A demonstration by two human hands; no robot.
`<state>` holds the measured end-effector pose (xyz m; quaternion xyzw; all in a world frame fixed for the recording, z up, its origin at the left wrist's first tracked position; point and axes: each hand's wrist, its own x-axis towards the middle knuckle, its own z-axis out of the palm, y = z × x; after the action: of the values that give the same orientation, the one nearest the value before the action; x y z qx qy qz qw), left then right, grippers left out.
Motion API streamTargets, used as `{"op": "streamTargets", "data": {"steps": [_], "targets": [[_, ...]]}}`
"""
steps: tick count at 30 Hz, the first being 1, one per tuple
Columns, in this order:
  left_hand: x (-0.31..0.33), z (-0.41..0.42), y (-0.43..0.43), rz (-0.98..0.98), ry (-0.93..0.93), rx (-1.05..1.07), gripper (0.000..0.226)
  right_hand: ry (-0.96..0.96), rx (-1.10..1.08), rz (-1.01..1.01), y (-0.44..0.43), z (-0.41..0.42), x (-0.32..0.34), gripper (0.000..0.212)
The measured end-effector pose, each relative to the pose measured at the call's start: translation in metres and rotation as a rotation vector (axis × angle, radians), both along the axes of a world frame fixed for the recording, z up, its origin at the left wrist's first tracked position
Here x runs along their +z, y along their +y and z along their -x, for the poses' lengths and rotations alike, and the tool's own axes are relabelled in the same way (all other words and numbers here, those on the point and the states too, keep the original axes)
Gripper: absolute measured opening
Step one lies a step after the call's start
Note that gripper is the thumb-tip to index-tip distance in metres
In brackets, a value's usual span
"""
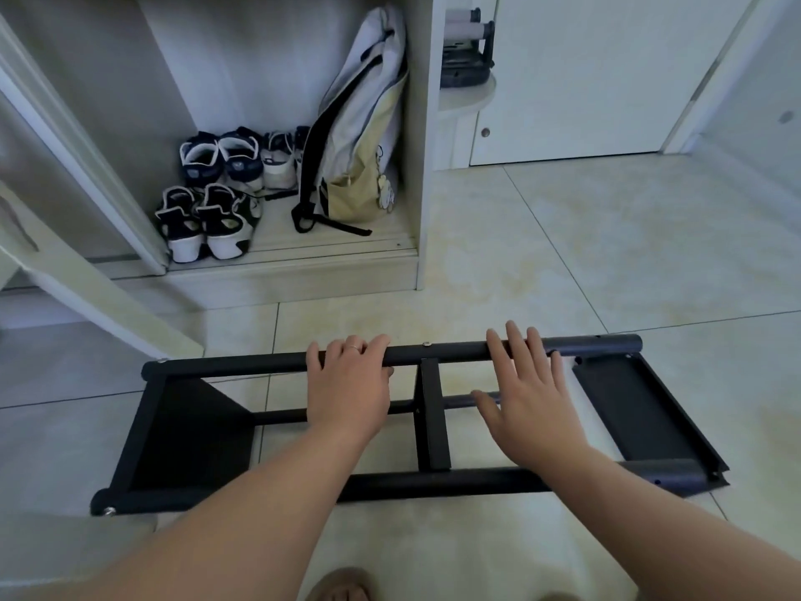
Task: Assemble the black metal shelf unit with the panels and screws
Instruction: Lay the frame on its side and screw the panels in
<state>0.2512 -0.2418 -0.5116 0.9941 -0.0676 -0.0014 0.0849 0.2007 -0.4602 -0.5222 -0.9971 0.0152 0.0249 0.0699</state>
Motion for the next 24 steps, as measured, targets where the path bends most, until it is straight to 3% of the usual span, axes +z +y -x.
{"op": "streamTargets", "data": {"steps": [12,18,24], "targets": [[-0.011,0.000,-0.009,-0.007,0.091,0.058,0.061,0.116,0.003,-0.070,-0.006,-0.013,0.002,0.072],[0.020,0.019,-0.027,-0.045,0.039,-0.102,0.061,0.110,0.065,0.014,-0.022,0.020,0.031,0.070],[0.045,0.052,-0.050,-0.129,0.007,-0.298,0.061,0.162,-0.075,0.030,-0.072,0.078,0.057,0.069]]}}
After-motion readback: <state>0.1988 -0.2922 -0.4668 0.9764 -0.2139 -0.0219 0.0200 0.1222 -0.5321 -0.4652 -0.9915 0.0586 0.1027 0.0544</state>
